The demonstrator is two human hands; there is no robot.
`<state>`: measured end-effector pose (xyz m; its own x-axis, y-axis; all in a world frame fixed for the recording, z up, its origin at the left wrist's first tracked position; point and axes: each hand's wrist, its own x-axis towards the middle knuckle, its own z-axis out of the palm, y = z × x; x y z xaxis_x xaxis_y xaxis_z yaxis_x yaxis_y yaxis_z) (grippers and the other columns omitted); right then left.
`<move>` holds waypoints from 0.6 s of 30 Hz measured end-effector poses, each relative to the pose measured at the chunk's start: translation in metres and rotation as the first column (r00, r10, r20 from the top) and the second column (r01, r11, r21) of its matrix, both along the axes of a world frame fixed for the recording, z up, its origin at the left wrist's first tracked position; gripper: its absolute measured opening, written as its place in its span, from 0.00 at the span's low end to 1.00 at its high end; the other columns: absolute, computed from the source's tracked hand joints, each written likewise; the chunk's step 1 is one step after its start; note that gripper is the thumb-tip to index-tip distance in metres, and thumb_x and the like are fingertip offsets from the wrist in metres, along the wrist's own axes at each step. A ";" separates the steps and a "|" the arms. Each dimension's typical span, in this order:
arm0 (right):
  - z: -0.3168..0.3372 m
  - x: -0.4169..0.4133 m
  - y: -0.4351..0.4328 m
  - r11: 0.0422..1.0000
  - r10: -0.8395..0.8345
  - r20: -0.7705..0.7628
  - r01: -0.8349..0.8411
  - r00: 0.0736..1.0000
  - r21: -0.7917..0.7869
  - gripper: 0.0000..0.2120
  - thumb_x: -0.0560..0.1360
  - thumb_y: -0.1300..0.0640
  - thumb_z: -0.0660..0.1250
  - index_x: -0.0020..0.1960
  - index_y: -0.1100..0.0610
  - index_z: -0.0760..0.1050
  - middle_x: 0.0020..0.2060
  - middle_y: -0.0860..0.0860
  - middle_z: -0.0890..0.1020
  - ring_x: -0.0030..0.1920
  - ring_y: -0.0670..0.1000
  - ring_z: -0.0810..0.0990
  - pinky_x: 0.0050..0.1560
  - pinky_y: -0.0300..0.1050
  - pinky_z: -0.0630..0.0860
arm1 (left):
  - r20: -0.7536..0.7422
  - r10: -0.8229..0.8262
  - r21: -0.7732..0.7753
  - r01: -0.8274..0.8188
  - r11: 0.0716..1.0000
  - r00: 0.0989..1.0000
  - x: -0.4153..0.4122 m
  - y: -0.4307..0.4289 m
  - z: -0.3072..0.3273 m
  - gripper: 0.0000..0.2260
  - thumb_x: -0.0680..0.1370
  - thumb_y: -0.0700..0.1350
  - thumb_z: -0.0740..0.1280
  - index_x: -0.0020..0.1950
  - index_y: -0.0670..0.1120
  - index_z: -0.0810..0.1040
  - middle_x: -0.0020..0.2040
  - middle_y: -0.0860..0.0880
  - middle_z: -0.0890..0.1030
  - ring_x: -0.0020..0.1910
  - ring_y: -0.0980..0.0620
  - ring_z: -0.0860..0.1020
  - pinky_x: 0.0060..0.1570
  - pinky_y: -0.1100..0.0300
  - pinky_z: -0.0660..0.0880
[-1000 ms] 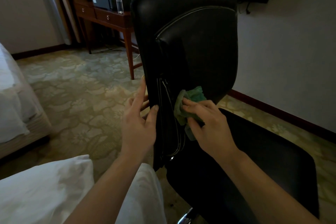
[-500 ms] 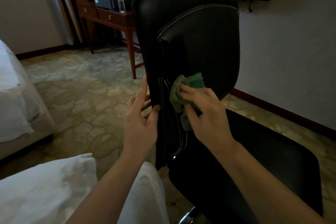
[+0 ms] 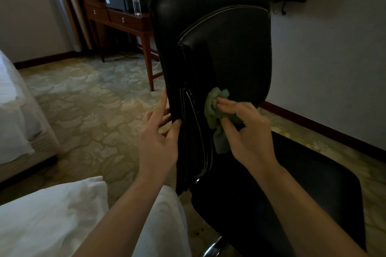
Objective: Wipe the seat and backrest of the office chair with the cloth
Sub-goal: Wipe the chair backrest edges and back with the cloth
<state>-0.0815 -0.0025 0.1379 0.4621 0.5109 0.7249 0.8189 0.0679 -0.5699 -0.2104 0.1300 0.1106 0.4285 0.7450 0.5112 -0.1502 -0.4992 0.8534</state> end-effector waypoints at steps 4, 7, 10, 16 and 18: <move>0.011 -0.004 0.016 1.000 -0.010 0.067 0.010 0.998 -0.006 0.16 0.73 0.71 0.70 0.58 0.58 0.81 0.58 0.44 0.80 0.61 0.49 0.79 0.62 0.42 0.76 | 0.008 0.002 -0.002 -0.002 1.000 1.000 -0.001 -0.002 -0.001 0.32 0.80 0.34 0.67 0.76 0.63 0.65 0.62 0.53 0.77 0.61 0.60 0.79 0.53 0.61 0.81; 0.000 -0.005 0.019 1.000 0.000 0.126 0.000 0.992 0.001 0.15 0.72 0.72 0.70 0.57 0.61 0.81 0.57 0.48 0.80 0.59 0.53 0.79 0.60 0.47 0.78 | 0.031 -0.010 -0.025 0.011 1.000 0.999 -0.001 -0.001 -0.001 0.32 0.80 0.34 0.68 0.74 0.65 0.66 0.61 0.51 0.77 0.60 0.59 0.80 0.54 0.61 0.81; -0.019 -0.002 0.009 0.999 -0.002 0.177 0.010 0.984 -0.045 0.15 0.72 0.72 0.71 0.56 0.60 0.82 0.57 0.48 0.81 0.56 0.52 0.79 0.56 0.47 0.79 | 0.038 -0.007 -0.034 0.008 0.999 0.999 -0.001 -0.002 -0.001 0.32 0.80 0.34 0.68 0.72 0.68 0.66 0.60 0.50 0.77 0.60 0.60 0.79 0.55 0.65 0.79; -0.030 0.001 -0.015 0.989 0.027 0.049 -0.019 0.998 -0.150 0.18 0.72 0.74 0.71 0.56 0.56 0.82 0.56 0.42 0.81 0.58 0.46 0.78 0.58 0.37 0.76 | 0.030 -0.005 -0.036 0.006 0.999 1.000 -0.001 -0.004 0.002 0.33 0.80 0.35 0.68 0.70 0.71 0.65 0.60 0.53 0.78 0.60 0.62 0.80 0.56 0.63 0.80; -0.024 0.002 -0.017 0.993 -0.016 0.055 0.023 0.998 -0.118 0.19 0.72 0.74 0.70 0.57 0.56 0.81 0.56 0.43 0.81 0.58 0.47 0.78 0.59 0.32 0.74 | 0.021 0.002 -0.028 -0.002 1.000 1.000 -0.002 -0.004 0.002 0.33 0.79 0.36 0.69 0.70 0.71 0.66 0.59 0.54 0.78 0.59 0.62 0.80 0.57 0.62 0.80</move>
